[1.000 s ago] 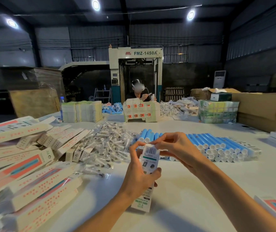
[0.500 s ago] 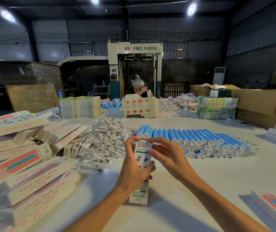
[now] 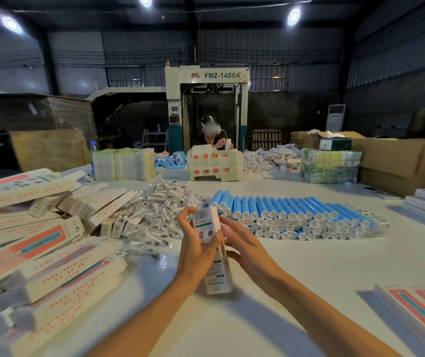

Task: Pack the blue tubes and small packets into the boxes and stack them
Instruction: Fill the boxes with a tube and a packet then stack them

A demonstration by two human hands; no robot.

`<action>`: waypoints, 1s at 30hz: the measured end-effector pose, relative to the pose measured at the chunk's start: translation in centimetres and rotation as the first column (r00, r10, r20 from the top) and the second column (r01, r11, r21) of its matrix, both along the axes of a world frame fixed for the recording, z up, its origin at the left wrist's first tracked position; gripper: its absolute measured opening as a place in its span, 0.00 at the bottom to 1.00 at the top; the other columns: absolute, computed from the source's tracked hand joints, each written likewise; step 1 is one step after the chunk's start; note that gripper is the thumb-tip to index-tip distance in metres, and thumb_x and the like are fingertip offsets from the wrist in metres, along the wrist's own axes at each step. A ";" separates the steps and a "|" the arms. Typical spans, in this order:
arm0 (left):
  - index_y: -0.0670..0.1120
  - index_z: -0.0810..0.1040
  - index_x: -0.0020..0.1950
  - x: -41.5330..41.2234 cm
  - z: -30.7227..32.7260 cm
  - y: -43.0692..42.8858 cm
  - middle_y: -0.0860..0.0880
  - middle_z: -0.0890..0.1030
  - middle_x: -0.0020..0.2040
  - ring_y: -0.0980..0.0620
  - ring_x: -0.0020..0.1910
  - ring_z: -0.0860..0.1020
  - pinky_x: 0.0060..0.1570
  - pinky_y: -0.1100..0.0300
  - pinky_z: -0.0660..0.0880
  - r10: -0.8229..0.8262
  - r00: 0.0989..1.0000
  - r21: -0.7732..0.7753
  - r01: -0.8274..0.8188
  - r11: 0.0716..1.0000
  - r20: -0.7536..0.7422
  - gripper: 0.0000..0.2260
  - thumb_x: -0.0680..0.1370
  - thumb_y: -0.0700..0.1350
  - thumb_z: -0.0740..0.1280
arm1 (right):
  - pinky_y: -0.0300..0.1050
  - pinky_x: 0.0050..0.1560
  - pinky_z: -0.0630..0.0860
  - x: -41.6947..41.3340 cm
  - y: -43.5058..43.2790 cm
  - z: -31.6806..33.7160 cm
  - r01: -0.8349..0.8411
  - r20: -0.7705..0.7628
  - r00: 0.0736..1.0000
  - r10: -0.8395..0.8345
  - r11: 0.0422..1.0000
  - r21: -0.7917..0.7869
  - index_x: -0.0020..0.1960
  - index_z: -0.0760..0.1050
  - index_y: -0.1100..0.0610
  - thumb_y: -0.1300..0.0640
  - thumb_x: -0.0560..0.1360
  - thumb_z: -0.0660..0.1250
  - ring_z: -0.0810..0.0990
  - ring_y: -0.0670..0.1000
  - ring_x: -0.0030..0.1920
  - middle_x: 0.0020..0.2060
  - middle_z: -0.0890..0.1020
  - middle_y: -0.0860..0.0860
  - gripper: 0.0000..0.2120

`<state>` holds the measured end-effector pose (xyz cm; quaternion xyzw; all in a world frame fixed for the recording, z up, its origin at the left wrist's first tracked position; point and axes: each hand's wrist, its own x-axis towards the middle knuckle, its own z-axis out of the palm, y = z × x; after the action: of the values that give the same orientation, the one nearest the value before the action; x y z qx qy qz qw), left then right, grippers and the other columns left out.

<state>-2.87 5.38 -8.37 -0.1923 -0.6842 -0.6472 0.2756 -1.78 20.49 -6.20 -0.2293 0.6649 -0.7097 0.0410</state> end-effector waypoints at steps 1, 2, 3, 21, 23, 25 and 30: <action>0.61 0.57 0.68 0.0 -0.1 -0.1 0.54 0.84 0.54 0.49 0.49 0.86 0.49 0.51 0.84 -0.004 1.000 0.016 0.004 1.000 0.013 0.28 0.77 0.56 0.71 | 0.47 0.65 0.78 0.2 0.0 -0.1 -0.041 0.038 0.998 0.040 0.999 0.028 0.73 0.72 0.37 0.41 0.83 0.63 0.80 0.46 0.66 0.66 0.81 0.43 0.18; 0.62 0.57 0.67 0.0 -0.2 -0.2 0.54 0.84 0.53 0.49 0.49 0.86 0.49 0.50 0.84 -0.003 1.000 0.026 0.002 1.000 0.024 0.27 0.77 0.59 0.70 | 0.49 0.67 0.77 0.4 -0.1 -0.3 -0.083 0.070 0.994 0.080 0.996 0.041 0.73 0.71 0.36 0.40 0.83 0.62 0.80 0.46 0.66 0.66 0.81 0.43 0.19; 0.63 0.57 0.66 -0.1 -0.3 -0.2 0.55 0.84 0.53 0.50 0.48 0.86 0.48 0.51 0.84 0.010 1.000 0.030 -0.011 0.999 0.028 0.25 0.77 0.61 0.69 | 0.52 0.69 0.76 0.5 -0.2 -0.5 -0.123 0.095 0.988 0.119 0.992 0.036 0.74 0.70 0.36 0.40 0.83 0.62 0.80 0.48 0.66 0.67 0.81 0.44 0.20; 0.62 0.81 0.58 0.1 -2.0 0.1 0.64 0.79 0.53 0.58 0.56 0.78 0.55 0.60 0.75 -0.128 0.991 -0.700 0.118 0.704 0.039 0.06 0.84 0.51 0.68 | 0.50 0.51 0.80 8.1 17.4 2.8 0.756 -0.605 0.653 -0.455 0.360 0.546 0.66 0.78 0.49 0.47 0.81 0.68 0.80 0.49 0.51 0.58 0.82 0.49 0.15; 0.61 0.82 0.57 0.2 -2.2 0.1 0.66 0.79 0.53 0.59 0.54 0.78 0.54 0.60 0.75 -0.149 0.989 -0.730 0.118 0.673 0.022 0.07 0.84 0.48 0.69 | 0.46 0.45 0.75 9.3 21.9 2.6 0.805 -0.647 0.575 -0.501 0.206 0.555 0.64 0.79 0.50 0.49 0.81 0.69 0.78 0.49 0.49 0.56 0.82 0.50 0.13; 0.62 0.83 0.57 0.1 -2.2 0.0 0.64 0.80 0.52 0.60 0.53 0.78 0.54 0.61 0.75 -0.131 0.990 -0.721 0.123 0.682 0.045 0.08 0.84 0.47 0.70 | 0.40 0.39 0.70 10.5 26.2 1.9 0.817 -0.678 0.507 -0.532 0.046 0.574 0.63 0.80 0.51 0.50 0.80 0.70 0.77 0.50 0.48 0.56 0.83 0.51 0.13; 0.66 0.82 0.55 0.4 -2.2 0.3 0.62 0.82 0.53 0.58 0.53 0.79 0.50 0.64 0.74 -0.172 0.983 -0.737 0.158 0.657 0.057 0.13 0.83 0.45 0.71 | 0.46 0.45 0.73 13.5 34.8 -0.8 0.711 -0.731 0.433 -0.528 -0.298 0.637 0.65 0.77 0.52 0.46 0.81 0.66 0.77 0.53 0.54 0.57 0.81 0.52 0.16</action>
<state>-2.48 5.65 -10.54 -0.3541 -0.8643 -0.3361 0.1207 11.70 55.26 -7.04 0.1871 0.9470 -0.0165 -0.2604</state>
